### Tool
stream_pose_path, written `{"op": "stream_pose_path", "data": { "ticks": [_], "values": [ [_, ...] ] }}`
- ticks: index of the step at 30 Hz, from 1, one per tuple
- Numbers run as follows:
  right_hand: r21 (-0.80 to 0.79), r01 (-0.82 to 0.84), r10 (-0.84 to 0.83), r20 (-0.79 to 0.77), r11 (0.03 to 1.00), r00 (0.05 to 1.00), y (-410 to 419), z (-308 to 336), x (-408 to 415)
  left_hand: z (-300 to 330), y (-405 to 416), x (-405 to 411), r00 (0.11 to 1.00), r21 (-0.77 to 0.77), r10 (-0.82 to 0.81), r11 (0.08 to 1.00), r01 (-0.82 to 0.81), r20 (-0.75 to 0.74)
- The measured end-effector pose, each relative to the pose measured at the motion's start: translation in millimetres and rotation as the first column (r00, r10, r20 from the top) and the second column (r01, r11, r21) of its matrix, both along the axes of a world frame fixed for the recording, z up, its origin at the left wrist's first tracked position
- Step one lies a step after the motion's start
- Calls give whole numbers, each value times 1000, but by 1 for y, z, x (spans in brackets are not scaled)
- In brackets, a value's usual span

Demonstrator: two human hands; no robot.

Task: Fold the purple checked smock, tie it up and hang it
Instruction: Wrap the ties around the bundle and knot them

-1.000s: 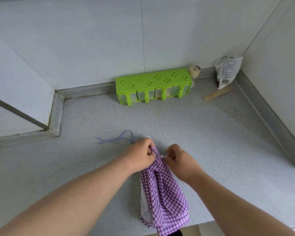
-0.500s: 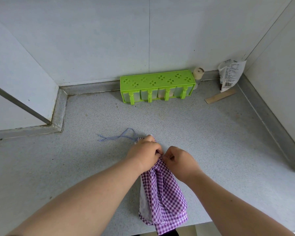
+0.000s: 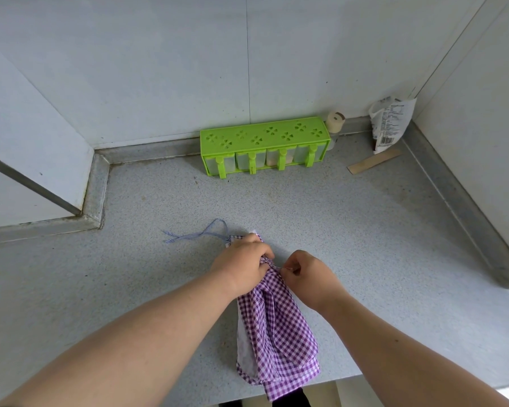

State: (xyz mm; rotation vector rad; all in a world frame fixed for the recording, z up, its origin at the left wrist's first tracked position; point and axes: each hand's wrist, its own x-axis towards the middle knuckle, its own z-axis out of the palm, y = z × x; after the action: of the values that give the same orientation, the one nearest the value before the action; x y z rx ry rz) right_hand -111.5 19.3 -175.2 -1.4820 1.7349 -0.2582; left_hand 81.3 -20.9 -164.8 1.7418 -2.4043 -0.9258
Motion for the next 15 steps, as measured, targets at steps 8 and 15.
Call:
{"op": "stream_pose_path", "data": {
  "ticks": [8, 15],
  "values": [
    [75, -54, 57, -45, 996, 997, -2, 1, 3, 8, -2, 5, 996, 21, 84, 996, -84, 12],
    [115, -75, 86, -100, 991, 991, 0, 3, 4, 4, 0, 3, 990, -10, 116, 993, -115, 82]
  ]
}}
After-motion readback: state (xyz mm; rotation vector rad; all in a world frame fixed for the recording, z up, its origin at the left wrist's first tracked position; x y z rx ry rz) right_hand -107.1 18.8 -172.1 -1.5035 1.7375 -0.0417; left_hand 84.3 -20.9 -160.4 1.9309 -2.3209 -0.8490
